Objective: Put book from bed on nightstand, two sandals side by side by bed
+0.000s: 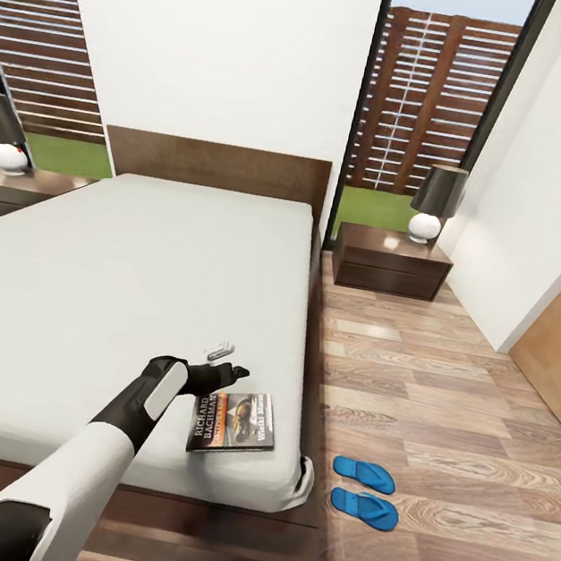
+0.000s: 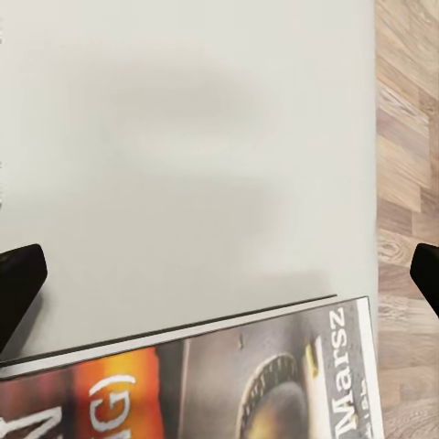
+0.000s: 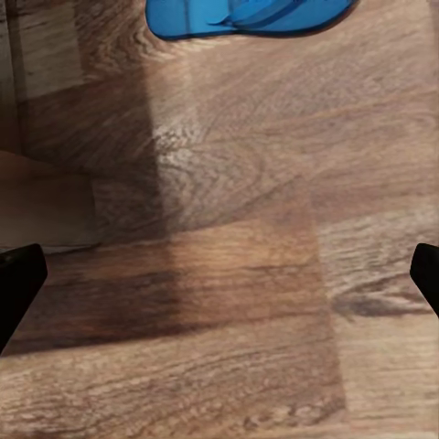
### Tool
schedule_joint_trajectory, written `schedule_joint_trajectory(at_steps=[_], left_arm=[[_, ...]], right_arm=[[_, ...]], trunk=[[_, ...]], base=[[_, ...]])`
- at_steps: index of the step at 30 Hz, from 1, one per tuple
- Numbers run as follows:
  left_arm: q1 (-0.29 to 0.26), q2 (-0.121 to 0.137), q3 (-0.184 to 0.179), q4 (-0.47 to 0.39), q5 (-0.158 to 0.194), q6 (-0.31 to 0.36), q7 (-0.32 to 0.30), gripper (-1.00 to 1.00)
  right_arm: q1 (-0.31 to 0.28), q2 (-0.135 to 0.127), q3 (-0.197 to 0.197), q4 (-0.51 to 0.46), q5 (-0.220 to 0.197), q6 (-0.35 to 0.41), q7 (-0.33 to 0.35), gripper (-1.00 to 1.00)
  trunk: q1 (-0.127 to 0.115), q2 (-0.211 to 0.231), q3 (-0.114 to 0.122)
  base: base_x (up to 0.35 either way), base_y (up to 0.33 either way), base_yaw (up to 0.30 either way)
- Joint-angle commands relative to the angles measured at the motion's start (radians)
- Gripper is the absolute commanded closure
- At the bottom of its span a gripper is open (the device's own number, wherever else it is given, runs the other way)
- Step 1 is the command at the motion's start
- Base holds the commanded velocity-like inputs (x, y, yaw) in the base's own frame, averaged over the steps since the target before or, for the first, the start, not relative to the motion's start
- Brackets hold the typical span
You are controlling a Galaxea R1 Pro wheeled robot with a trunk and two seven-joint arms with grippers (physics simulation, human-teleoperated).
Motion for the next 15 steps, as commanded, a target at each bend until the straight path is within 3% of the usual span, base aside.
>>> schedule_joint_trajectory(at_steps=[1,6,11,15], left_arm=[[0.0,0.0,0.002,-0.001,-0.001,0.004,-0.003,-1.0],[0.0,0.0,0.002,-0.001,-0.001,0.004,-0.003,-1.0],[0.0,0.0,0.002,-0.001,-0.001,0.004,-0.003,-1.0],[0.0,0.0,0.002,-0.001,-0.001,0.004,-0.003,-1.0]], right_arm=[[-0.002,0.0,0.008,0.005,-0.009,-0.006,0.007,-1.0],[-0.002,0.0,0.008,0.005,-0.009,-0.006,0.007,-1.0],[-0.002,0.0,0.008,0.005,-0.009,-0.006,0.007,-1.0],[-0.002,0.0,0.008,0.005,-0.009,-0.006,0.007,-1.0]], trunk=[[0.0,0.0,-0.001],[0.0,0.0,-0.001],[0.0,0.0,-0.001],[0.0,0.0,-0.001]], base=[[0.0,0.0,0.0],[-0.007,0.0,0.0],[-0.184,0.0,0.0],[-0.032,0.0,0.0]])
